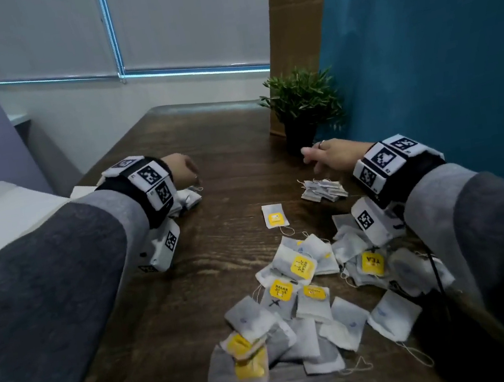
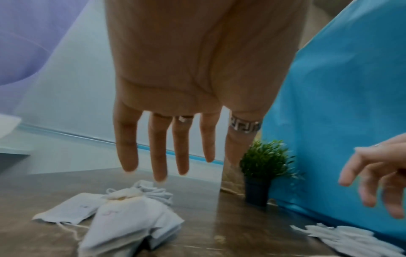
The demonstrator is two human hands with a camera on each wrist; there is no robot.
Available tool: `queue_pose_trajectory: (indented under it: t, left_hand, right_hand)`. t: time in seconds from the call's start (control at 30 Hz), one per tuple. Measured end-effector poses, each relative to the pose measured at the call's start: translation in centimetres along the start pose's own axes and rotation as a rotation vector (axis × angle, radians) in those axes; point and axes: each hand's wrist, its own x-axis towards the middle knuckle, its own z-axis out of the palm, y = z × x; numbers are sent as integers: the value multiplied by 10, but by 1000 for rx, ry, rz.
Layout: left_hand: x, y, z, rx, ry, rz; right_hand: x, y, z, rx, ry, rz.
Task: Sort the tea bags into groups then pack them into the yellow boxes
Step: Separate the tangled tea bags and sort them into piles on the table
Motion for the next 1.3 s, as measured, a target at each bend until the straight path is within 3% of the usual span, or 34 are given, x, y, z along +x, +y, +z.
queue_pose_trajectory:
  t: [0.07,0.2,0.3,0.53,0.7,0.8,1.03,1.13,1.3]
  left_hand:
    - [-29,11,0,-106,-73,61]
    - [-76,16,14,-233,-289,136]
    - [-107,22,28,-247,-365,184]
    - [-153,36,54,-39,-564,363]
    - [-154,48,55,127,-520,413]
    - [-149,44,52,70,-466,372]
    - [-126,32,34,-489,-309,373]
    - [-114,31,28,-704,-253,359]
    - [-100,37,27,-1404,-284,156]
  right_hand:
    - [-24,-12,8,33,-134,-35]
    - [-66,-27,27,-201,-399,-123]
    - [-86,-30,45,-280,-507,-128]
    - [-102,-28,68,-507,-363,-179]
    - [-107,-26,69,-565,-251,-257]
    - [-104,-20,58,-459,-201,-254]
    - [-105,-13,37,383,-127,-203]
    - [-100,-12,35,449,-83,-247]
    - [-99,-16,40,531,81,-351]
